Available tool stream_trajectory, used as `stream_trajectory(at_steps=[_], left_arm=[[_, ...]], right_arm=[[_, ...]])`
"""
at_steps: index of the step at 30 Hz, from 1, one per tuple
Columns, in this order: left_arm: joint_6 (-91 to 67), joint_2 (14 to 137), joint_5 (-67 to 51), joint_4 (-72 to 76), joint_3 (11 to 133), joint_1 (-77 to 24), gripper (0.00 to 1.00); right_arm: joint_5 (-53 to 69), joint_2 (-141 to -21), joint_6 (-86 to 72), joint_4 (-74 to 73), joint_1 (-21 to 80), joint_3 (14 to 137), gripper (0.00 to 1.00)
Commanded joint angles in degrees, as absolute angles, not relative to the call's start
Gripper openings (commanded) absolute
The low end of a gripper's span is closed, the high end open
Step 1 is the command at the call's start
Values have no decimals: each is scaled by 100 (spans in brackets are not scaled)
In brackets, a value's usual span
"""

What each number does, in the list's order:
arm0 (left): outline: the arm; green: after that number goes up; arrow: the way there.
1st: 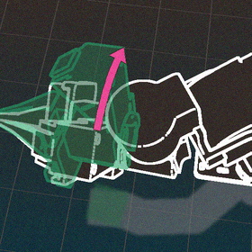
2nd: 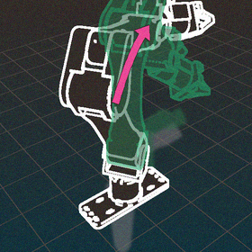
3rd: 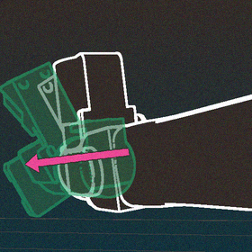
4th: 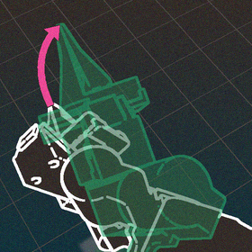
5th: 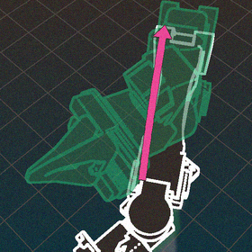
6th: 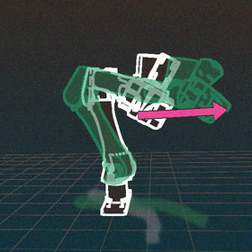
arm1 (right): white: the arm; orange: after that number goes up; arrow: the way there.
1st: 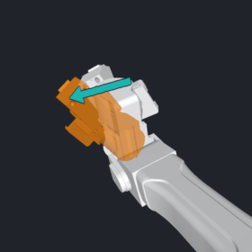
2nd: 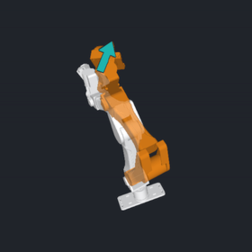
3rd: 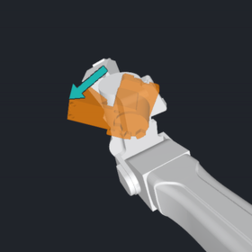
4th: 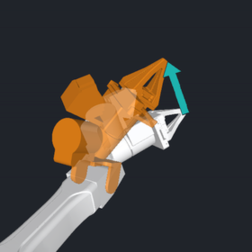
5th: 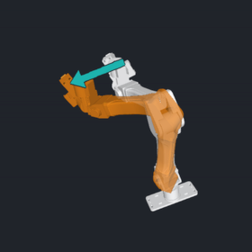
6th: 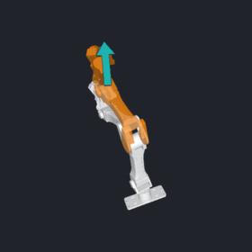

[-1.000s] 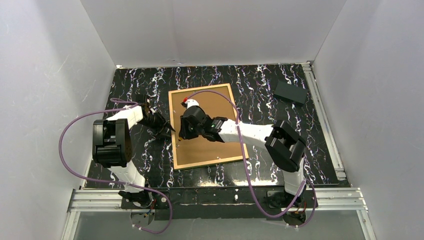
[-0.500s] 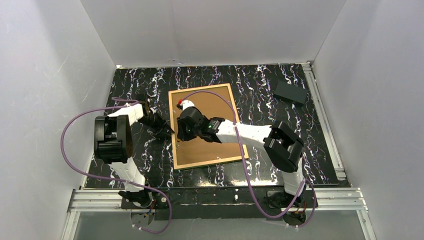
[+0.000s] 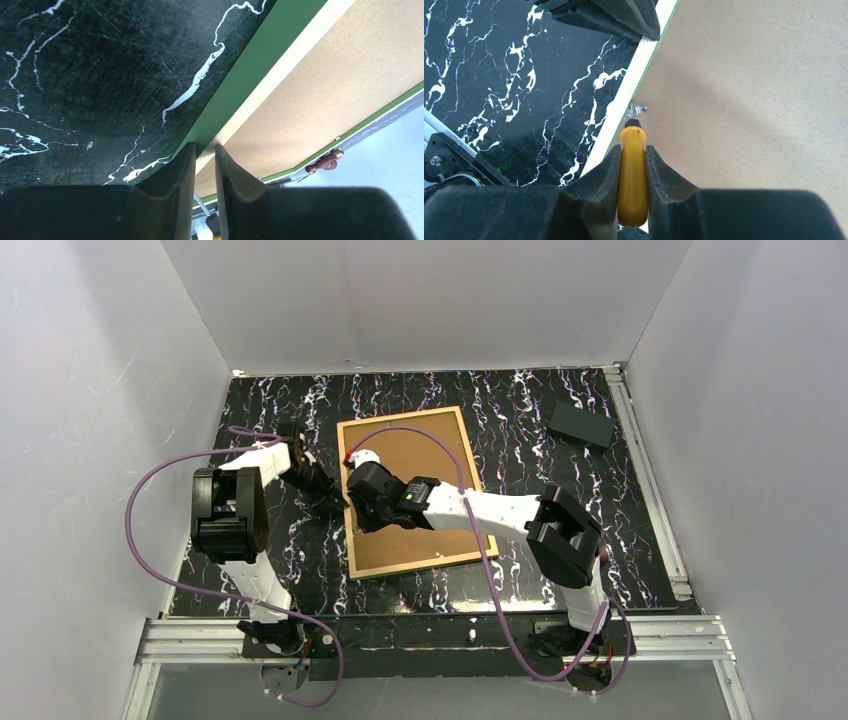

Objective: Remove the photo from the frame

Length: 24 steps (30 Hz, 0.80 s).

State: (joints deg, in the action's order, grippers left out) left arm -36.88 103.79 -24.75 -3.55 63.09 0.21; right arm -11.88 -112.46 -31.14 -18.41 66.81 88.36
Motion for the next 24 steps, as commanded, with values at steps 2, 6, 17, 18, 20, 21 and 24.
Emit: stream_trajectory(at_steps=[2,6,17,18,20,21,24], left_arm=[[-3623,10722,-2367,-962,6209,-203,14],[-3620,10772,-2353,-993,6216,-204,14],[-3613,10783,-2307,-1019,6219,-204,13],[-3620,10791,-2311,-1022,6219,-202,13],[-3633,10791,-2307,-1020,6215,-203,13],[-3631,10793,-2303,-1021,6216,-202,12],[-3615,10777,-2286,-1020,6207,-209,12]], right_arm=[[-1249,-11431,-2896,-2588,6817,9171,1],[-1039,-11596,-2876,-3037,6854,9538,1],[-56,-11960,-3771,-3881,6848,10059,1],[-44,-11947,-3920,-3895,6851,10035,1],[201,-11944,-4147,-3954,6856,10021,1],[240,-11943,-4239,-4022,6848,10035,1],[418,-11915,-4460,-4247,6849,10107,1]])
